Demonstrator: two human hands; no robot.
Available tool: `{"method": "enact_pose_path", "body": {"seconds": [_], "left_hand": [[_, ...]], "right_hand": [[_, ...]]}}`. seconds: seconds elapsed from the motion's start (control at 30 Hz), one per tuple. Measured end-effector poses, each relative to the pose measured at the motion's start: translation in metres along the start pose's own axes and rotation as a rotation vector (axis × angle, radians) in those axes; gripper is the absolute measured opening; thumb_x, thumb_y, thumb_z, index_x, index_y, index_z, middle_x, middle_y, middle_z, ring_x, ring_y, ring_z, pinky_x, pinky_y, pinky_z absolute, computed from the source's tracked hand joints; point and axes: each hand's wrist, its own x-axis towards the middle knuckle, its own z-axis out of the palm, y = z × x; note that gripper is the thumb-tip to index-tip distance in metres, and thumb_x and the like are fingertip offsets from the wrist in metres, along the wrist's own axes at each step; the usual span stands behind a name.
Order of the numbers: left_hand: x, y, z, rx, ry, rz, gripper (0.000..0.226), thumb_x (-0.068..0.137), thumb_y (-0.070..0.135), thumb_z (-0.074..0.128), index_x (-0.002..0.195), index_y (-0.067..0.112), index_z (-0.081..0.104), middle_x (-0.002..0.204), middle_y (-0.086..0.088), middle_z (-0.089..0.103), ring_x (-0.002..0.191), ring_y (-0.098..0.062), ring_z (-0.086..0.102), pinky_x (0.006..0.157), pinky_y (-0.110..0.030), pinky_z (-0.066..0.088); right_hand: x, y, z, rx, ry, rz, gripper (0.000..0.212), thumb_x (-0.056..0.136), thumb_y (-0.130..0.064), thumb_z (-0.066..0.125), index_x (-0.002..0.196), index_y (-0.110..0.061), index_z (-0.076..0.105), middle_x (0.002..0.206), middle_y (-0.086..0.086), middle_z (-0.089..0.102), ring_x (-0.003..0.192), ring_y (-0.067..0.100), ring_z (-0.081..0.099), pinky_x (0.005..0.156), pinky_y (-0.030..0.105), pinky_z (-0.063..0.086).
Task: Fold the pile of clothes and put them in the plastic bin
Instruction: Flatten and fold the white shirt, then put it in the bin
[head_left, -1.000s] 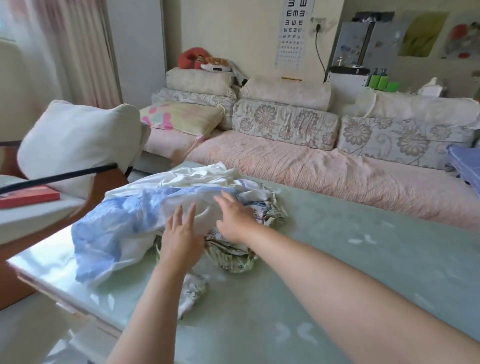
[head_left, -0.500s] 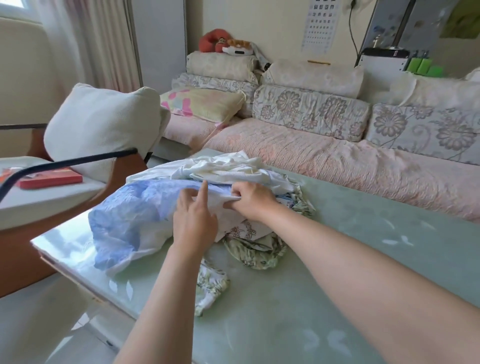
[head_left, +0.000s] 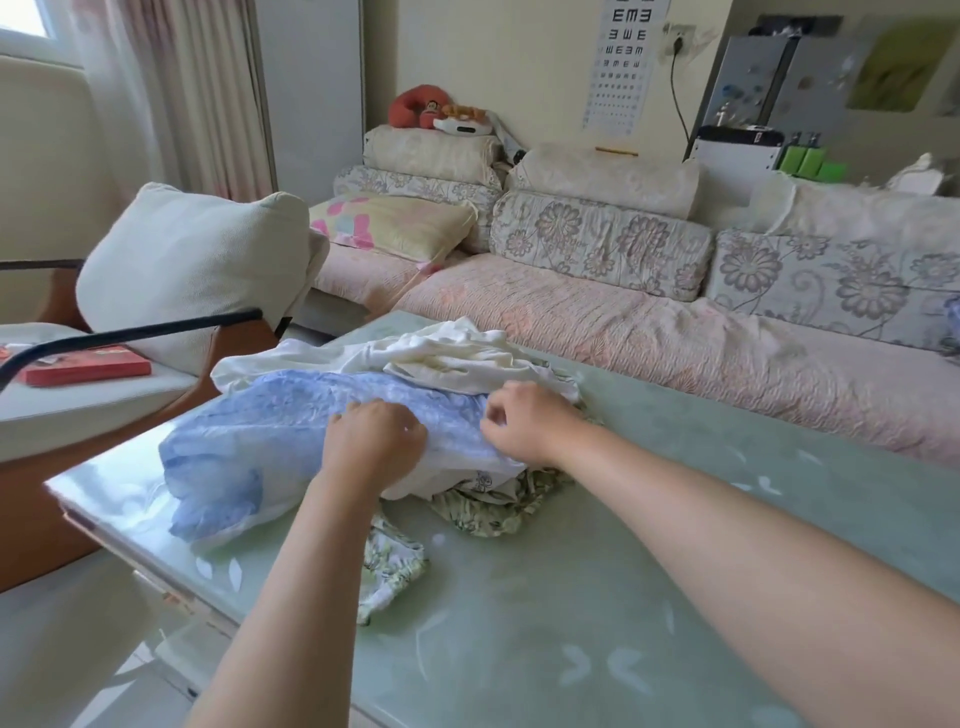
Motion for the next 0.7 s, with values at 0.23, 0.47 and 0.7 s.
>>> {"method": "enact_pose_path", "body": {"seconds": [0.23, 0.47, 0.7], "left_hand": [[0.019, -0.017, 0.019, -0.273, 0.071, 0.024, 0.039, 0.096, 0.023, 0.05, 0.135, 0.025, 0.051, 0.13, -0.003, 0.053, 0.118, -0.023, 0.049, 0.094, -0.037, 0.045], [0.025, -0.011, 0.035, -0.213, 0.026, 0.055, 0.061, 0.095, 0.021, 0.052, 0.151, 0.024, 0.027, 0.143, -0.008, 0.035, 0.131, -0.027, 0.036, 0.104, -0.037, 0.036], [0.024, 0.006, 0.034, -0.188, 0.137, 0.076, 0.079, 0.091, 0.021, 0.056, 0.155, 0.027, 0.009, 0.153, -0.012, 0.018, 0.132, -0.033, 0.032, 0.101, -0.04, 0.039]], "right_hand": [[0.076, -0.028, 0.013, -0.078, 0.111, 0.052, 0.074, 0.093, -0.003, 0.049, 0.156, -0.023, 0.017, 0.165, 0.004, -0.005, 0.142, 0.031, 0.029, 0.101, 0.043, 0.044], [0.107, -0.019, 0.036, -0.212, -0.117, 0.16, 0.086, 0.088, -0.003, 0.059, 0.154, -0.036, 0.015, 0.132, 0.013, 0.054, 0.107, 0.034, 0.061, 0.077, 0.038, 0.048], [0.071, -0.001, -0.001, -0.279, 0.5, -0.043, 0.029, 0.092, -0.004, 0.048, 0.115, -0.017, 0.058, 0.105, 0.01, 0.052, 0.077, 0.033, 0.061, 0.058, 0.033, 0.034]]}}
